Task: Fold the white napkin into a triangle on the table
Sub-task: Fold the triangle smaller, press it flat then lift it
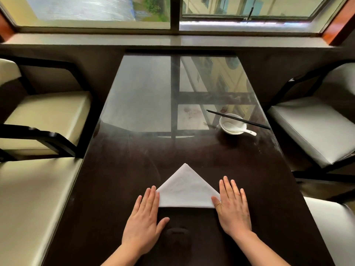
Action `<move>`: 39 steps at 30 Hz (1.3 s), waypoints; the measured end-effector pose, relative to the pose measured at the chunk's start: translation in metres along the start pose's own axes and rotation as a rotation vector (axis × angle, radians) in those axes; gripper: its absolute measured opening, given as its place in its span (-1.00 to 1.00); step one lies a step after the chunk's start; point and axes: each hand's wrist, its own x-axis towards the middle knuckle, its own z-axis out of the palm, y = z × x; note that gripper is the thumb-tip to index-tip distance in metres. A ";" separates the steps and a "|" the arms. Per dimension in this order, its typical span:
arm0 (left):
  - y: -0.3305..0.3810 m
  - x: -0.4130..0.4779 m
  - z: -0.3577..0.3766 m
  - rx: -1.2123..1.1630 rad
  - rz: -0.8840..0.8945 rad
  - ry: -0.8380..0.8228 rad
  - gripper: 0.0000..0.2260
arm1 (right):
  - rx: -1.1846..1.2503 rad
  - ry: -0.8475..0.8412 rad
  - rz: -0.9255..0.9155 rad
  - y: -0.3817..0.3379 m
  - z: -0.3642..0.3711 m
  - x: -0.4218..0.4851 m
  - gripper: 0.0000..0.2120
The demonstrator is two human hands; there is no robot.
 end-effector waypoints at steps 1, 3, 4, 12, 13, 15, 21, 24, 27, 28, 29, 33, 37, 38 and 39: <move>-0.005 -0.002 0.003 -0.003 -0.020 -0.007 -0.27 | -0.001 -0.002 0.000 0.000 0.000 0.000 -0.22; -0.021 -0.011 0.010 -0.010 -0.038 -0.012 -0.26 | 0.013 0.004 0.002 0.000 0.000 0.000 -0.22; -0.028 -0.017 0.013 -0.005 -0.024 -0.008 -0.26 | 0.023 0.000 0.003 0.000 0.000 -0.001 -0.22; -0.029 -0.025 0.003 -0.235 -0.319 0.053 -0.17 | 0.178 -0.110 -0.002 0.004 -0.018 0.005 -0.20; -0.030 -0.025 0.001 -0.272 -0.376 0.079 -0.29 | 0.236 -0.110 0.003 0.005 -0.023 0.005 -0.25; -0.034 -0.023 -0.001 -0.301 -0.408 0.149 -0.55 | 0.305 -0.055 0.028 0.008 -0.030 0.003 -0.38; -0.041 -0.001 -0.016 -0.428 -0.575 0.153 -0.74 | 0.278 0.042 0.121 0.006 -0.044 -0.013 -0.53; -0.040 0.008 -0.018 -0.435 -0.537 0.134 -0.70 | 0.264 -0.039 0.137 0.006 -0.046 -0.013 -0.51; -0.033 0.017 -0.021 -0.414 -0.532 0.114 -0.66 | 0.263 -0.054 0.146 0.006 -0.048 -0.013 -0.51; -0.031 0.019 -0.022 -0.392 -0.536 0.101 -0.65 | 0.265 -0.060 0.151 0.007 -0.049 -0.012 -0.51; -0.028 0.021 -0.023 -0.366 -0.542 0.084 -0.63 | 0.274 -0.068 0.157 0.007 -0.049 -0.011 -0.51; -0.023 0.030 -0.027 -0.289 -0.579 0.044 -0.62 | 0.312 -0.099 0.193 0.007 -0.052 -0.007 -0.59; -0.021 0.035 -0.029 -0.287 -0.637 0.008 -0.67 | 0.296 -0.160 0.230 0.002 -0.059 0.000 -0.65; -0.021 0.036 -0.030 -0.297 -0.645 0.001 -0.67 | 0.304 -0.171 0.240 0.001 -0.060 0.002 -0.67; -0.020 0.038 -0.031 -0.308 -0.650 -0.004 -0.68 | 0.318 -0.182 0.250 0.000 -0.062 0.005 -0.69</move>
